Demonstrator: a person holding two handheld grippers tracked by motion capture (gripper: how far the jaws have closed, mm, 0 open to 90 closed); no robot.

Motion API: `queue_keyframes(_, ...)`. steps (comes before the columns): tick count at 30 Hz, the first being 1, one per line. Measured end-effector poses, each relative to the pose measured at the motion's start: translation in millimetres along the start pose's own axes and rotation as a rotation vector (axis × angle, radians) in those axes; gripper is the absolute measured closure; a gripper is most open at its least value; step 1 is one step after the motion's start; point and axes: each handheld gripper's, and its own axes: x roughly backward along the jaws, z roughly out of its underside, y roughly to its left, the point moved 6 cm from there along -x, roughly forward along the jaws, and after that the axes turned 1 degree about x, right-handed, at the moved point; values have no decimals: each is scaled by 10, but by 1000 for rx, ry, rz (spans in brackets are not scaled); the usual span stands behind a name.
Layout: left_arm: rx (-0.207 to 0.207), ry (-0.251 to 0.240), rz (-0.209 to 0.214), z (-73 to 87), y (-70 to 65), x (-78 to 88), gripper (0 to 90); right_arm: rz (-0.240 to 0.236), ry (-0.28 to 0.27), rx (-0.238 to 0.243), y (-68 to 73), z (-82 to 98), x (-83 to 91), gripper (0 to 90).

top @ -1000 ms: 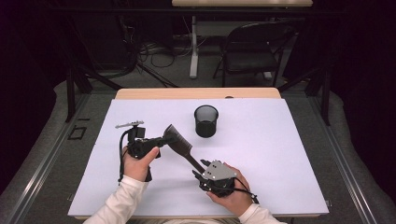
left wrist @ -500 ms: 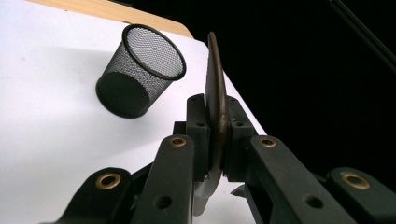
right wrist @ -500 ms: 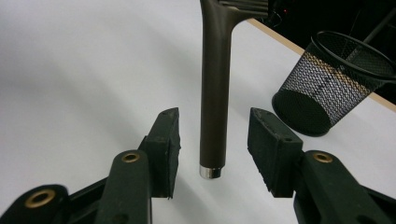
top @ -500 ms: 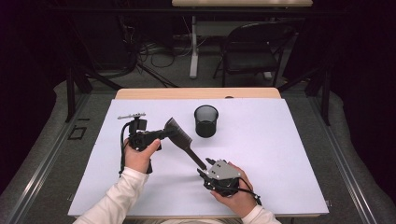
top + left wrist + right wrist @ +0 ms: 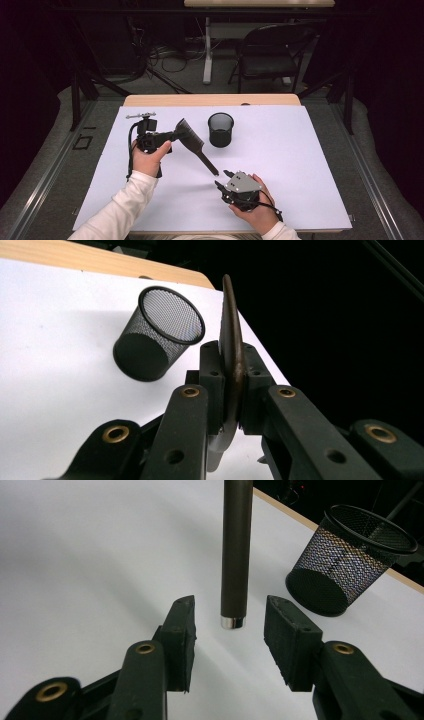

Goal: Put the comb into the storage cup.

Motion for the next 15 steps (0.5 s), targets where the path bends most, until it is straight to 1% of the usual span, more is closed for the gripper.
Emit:
queue_keyframes(6, -24, 2, -8, -87, -51, 10, 837, -12, 17, -9, -18, 38, 2, 538)
queue_keyframes(8, -19, 1, -9, -109, -68, 9, 837, -19, 25, -12, -20, 53, 8, 524)
queue_keyframes(10, -18, 3, -10, -128, -77, 10, 837, -17, 20, -15, -27, 57, 14, 511)
queue_keyframes(15, -19, -12, -19, -185, -93, 12, 837, -15, 13, -38, -61, 61, 42, 475)
